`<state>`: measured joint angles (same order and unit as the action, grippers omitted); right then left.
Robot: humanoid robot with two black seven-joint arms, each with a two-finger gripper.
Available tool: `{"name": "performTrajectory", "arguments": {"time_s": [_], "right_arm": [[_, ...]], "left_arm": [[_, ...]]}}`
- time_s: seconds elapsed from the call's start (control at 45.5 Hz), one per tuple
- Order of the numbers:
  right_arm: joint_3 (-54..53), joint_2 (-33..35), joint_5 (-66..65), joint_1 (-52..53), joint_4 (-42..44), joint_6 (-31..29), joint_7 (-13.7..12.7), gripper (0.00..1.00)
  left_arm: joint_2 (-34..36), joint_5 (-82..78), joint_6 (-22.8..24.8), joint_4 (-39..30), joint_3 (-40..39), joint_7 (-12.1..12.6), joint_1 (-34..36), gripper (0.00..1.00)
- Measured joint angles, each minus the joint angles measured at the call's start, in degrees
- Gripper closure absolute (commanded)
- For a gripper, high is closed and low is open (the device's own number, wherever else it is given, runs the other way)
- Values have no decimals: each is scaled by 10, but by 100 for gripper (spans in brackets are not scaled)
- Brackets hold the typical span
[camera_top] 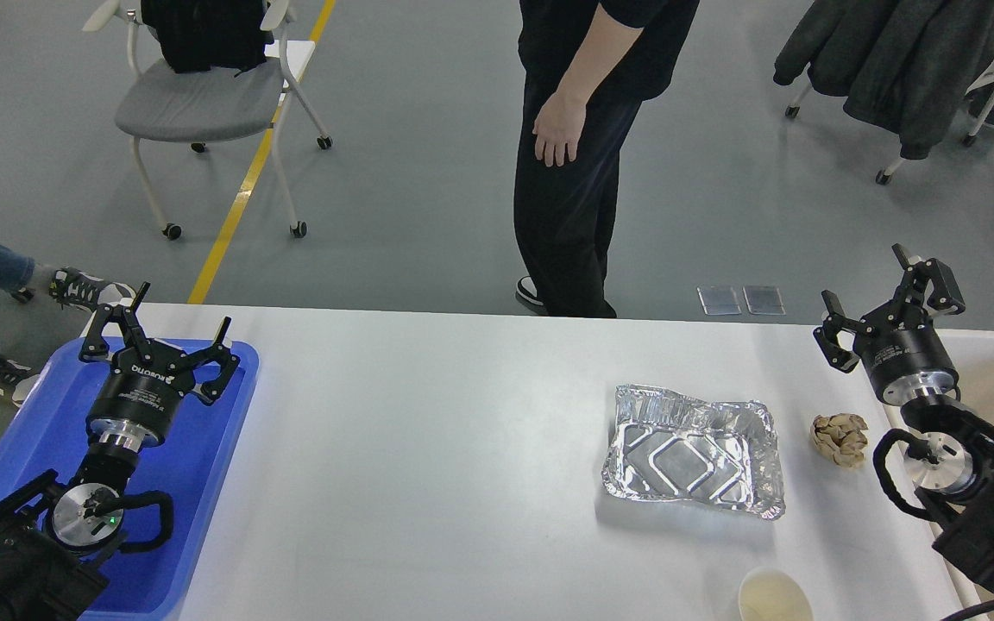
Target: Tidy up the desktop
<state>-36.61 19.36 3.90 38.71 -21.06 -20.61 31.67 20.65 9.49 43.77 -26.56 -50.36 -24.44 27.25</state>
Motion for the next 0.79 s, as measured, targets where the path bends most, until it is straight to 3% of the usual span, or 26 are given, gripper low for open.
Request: {"name": "performTrajectory", "arguments": {"time_s": [0.329,0.549,0.791], "right_arm": [[4,4,-9,4,-9,9,-1,0],[17,16,-13,6,-62,45,-4,0],[142,37,-14,72,-116,114,-8,0]], "left_arm": [[0,0,0,0,0,0,0,1],[0,0,0,0,0,0,0,1],[0,0,0,0,0,0,0,1]]}}
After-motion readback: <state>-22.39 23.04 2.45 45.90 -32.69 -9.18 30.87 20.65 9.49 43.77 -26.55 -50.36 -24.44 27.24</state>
